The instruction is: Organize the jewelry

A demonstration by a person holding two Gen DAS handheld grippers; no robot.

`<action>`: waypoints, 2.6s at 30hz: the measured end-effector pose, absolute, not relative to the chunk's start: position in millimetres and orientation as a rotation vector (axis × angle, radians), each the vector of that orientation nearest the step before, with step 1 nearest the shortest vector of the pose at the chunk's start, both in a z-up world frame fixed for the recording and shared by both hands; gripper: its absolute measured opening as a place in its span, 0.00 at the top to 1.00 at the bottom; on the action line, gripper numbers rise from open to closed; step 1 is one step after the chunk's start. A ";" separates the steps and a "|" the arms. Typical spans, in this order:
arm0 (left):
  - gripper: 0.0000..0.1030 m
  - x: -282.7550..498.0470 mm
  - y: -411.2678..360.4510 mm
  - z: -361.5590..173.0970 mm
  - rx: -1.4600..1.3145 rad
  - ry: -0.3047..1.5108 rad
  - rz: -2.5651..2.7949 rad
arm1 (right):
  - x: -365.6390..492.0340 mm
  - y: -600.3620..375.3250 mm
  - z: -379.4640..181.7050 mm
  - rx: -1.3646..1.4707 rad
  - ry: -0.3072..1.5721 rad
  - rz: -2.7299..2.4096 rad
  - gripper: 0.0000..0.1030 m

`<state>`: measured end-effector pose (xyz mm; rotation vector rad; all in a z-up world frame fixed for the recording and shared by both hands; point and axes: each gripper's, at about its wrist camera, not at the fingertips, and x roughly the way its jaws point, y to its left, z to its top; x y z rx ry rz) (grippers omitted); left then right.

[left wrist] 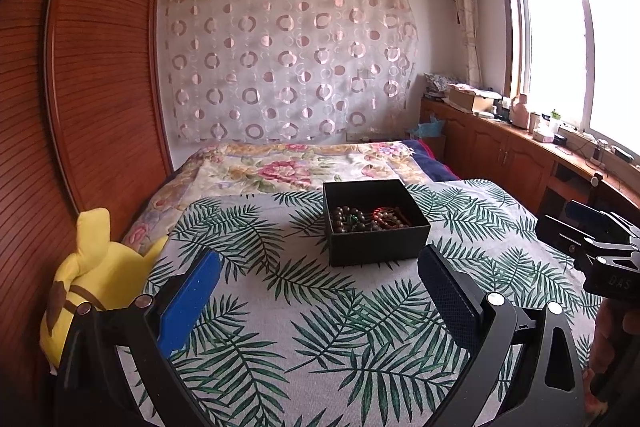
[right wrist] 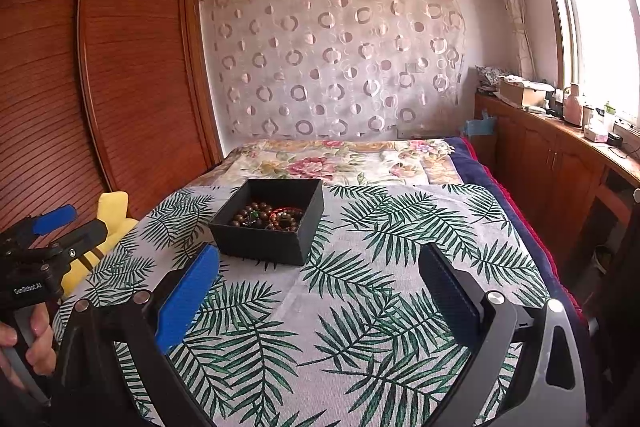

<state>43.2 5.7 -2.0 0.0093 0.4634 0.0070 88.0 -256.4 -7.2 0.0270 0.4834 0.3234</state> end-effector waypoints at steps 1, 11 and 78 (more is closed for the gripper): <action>0.07 42.4 5.5 -2.1 0.009 0.463 0.008 | 88.0 -256.3 -7.2 0.028 0.483 0.323 0.02; 0.07 42.2 5.0 -2.3 0.010 0.462 0.007 | 87.6 -254.0 -5.0 0.029 0.481 0.325 0.02; 0.07 42.7 2.4 2.7 -0.001 0.459 0.008 | 85.7 -252.7 0.5 0.032 0.467 0.323 0.02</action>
